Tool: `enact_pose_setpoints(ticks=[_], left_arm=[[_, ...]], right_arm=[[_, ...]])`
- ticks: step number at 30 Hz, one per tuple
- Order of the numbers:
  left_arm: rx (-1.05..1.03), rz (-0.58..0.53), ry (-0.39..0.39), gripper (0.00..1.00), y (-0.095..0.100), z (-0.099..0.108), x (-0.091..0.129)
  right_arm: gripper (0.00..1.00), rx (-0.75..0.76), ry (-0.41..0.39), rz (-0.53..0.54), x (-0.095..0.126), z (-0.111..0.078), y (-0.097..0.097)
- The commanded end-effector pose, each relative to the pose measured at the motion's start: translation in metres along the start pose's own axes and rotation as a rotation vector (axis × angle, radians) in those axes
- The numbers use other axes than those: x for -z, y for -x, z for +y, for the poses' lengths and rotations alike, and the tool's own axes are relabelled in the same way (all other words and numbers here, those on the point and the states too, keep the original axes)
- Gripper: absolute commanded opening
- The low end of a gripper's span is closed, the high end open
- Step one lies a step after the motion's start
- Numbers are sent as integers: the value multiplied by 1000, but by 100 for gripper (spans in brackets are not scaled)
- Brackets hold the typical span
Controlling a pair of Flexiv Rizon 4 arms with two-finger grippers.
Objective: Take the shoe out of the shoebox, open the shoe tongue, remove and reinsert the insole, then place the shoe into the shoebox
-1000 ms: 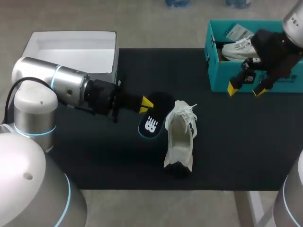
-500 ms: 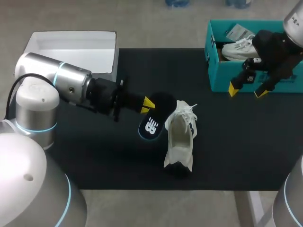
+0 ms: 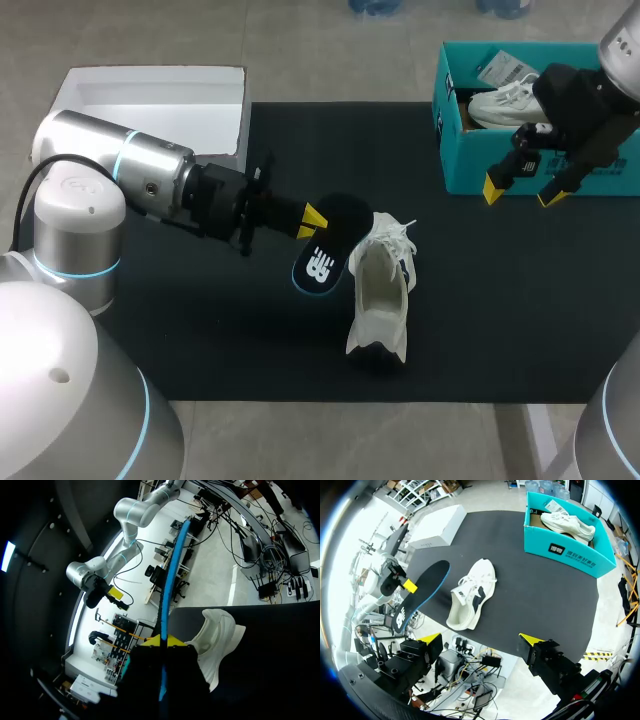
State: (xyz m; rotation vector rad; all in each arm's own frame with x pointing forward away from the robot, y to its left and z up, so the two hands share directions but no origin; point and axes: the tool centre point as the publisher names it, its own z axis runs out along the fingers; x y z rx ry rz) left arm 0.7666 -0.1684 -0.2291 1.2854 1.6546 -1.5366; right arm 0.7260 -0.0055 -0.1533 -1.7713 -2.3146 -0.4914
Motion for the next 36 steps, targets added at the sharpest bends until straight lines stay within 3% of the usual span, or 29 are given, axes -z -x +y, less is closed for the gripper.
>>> enact_pose_setpoints(ticks=[1,16,25,30,36], left_arm=[[0,2,-1,0,0,0,0],[0,2,-1,0,0,0,0],[114,100,-75,0,-34,-26,8],[151,94,-141,0,-40,-32,-3],[185,122,-233,0,-44,-42,-36]], right_arm=[[100,-1,-4,-1,-1,2,-1],[100,-1,-4,-1,-1,2,-1],[100,-1,-4,-1,-1,2,-1],[100,-1,-4,-1,-1,2,-1],[100,-1,-4,-1,-1,2,-1]])
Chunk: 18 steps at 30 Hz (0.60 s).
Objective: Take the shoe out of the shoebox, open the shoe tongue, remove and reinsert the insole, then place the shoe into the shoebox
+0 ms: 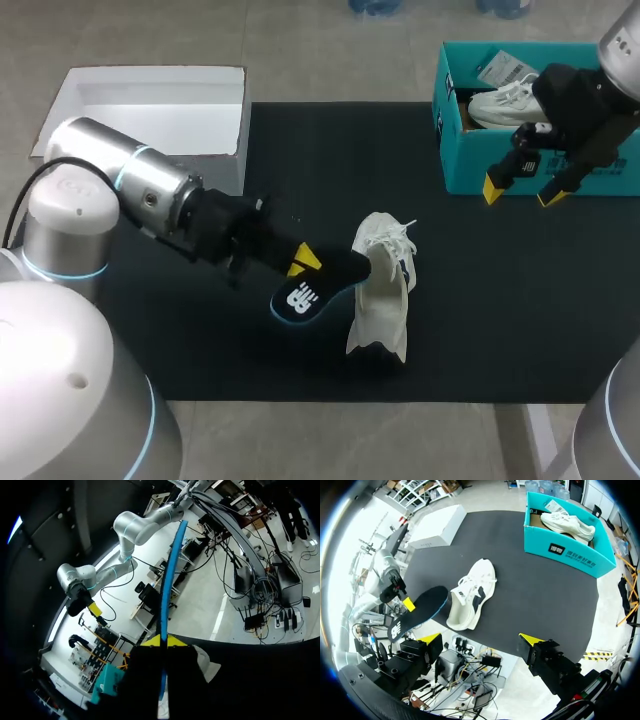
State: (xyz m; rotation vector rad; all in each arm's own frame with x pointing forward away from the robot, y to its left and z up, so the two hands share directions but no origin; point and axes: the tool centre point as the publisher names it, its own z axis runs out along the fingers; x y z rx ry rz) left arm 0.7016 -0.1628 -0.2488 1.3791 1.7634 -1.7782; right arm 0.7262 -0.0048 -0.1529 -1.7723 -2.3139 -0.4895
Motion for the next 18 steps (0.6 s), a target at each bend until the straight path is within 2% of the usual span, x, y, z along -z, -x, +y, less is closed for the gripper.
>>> enact_pose_setpoints(ticks=[1,8,18], left_arm=[[12,29,-60,0,5,10,-27],[33,78,-96,0,1,4,-52],[104,93,-20,0,-4,23,-49]], right_arm=[[100,0,-3,-1,-1,2,0],[100,0,-3,-1,-1,2,0],[100,0,-3,-1,-1,2,0]])
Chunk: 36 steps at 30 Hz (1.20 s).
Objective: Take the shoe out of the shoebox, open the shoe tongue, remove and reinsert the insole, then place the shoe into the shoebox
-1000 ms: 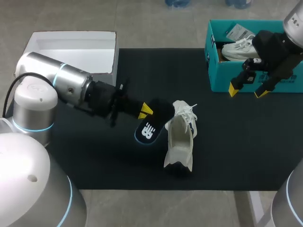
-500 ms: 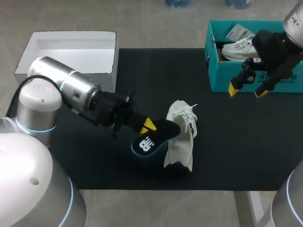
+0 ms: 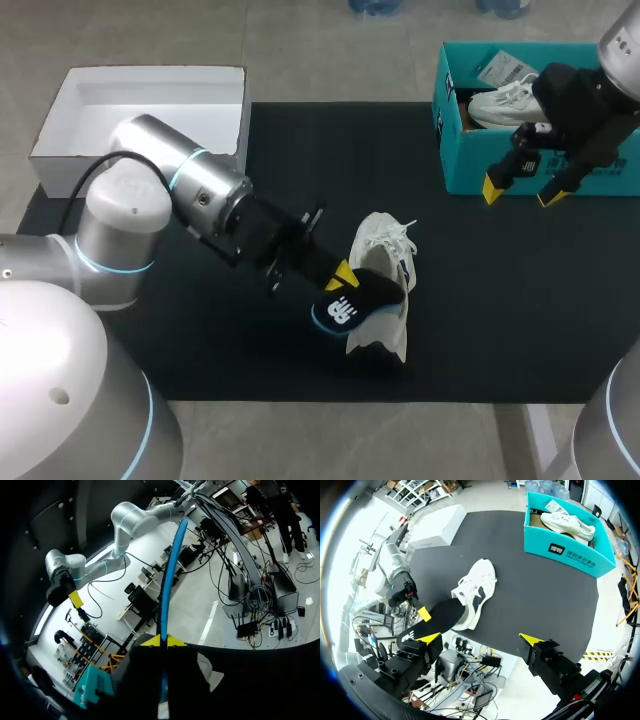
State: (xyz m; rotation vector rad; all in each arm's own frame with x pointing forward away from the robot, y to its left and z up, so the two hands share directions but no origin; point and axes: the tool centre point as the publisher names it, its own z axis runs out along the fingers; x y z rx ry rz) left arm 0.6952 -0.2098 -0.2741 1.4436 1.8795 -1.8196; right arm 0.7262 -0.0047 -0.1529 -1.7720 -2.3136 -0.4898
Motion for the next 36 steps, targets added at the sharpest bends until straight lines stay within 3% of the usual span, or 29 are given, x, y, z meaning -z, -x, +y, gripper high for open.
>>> enact_pose_setpoints(ticks=[1,3,14,36], left_arm=[[23,-2,13,0,-1,6,1],[36,5,42,0,-2,11,1],[100,11,27,0,-11,26,-9],[183,-31,82,0,-2,39,-8]], right_arm=[[100,0,-3,-1,-1,2,0],[100,0,-3,-1,-1,2,0],[100,0,-3,-1,-1,2,0],[100,0,-3,-1,-1,2,0]])
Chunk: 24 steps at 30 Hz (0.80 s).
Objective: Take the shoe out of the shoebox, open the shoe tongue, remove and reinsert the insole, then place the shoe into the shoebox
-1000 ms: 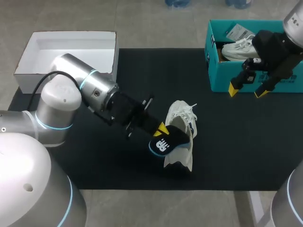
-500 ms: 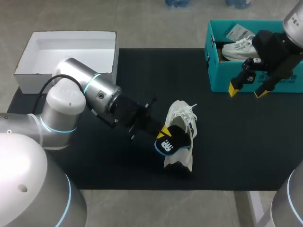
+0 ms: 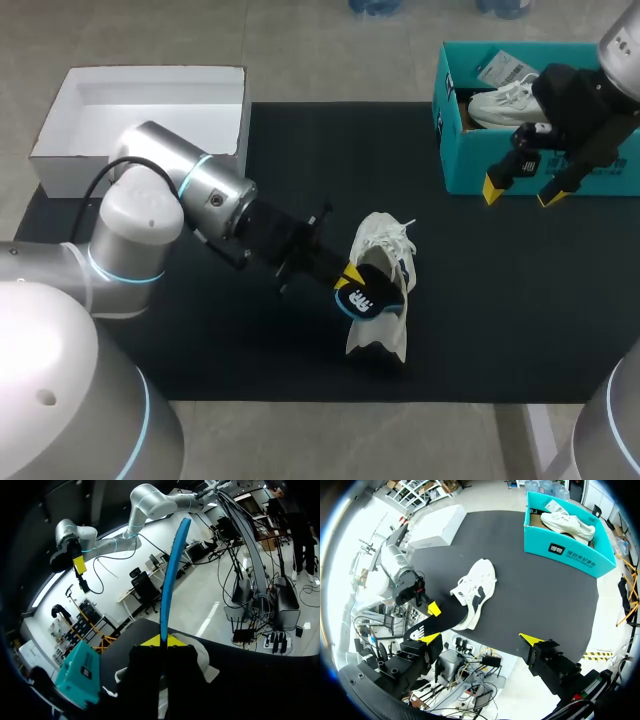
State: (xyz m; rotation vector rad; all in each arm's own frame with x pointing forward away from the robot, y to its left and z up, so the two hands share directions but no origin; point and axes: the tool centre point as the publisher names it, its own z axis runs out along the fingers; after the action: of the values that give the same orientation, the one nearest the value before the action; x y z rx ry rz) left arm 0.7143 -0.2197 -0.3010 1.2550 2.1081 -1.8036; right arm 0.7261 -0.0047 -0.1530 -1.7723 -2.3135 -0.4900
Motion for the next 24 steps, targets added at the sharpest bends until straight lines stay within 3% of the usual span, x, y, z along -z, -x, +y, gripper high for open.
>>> enact_pose_setpoints(ticks=[1,11,18,24], left_arm=[[4,-10,-1,0,3,6,-3],[7,-26,50,0,17,26,-7],[-50,47,171,0,12,44,-9],[-49,44,222,0,14,58,-2]], right_arm=[[100,0,-3,-1,-1,2,0],[100,0,-3,-1,-1,2,0],[100,0,-3,-1,-1,2,0],[100,0,-3,-1,-1,2,0]])
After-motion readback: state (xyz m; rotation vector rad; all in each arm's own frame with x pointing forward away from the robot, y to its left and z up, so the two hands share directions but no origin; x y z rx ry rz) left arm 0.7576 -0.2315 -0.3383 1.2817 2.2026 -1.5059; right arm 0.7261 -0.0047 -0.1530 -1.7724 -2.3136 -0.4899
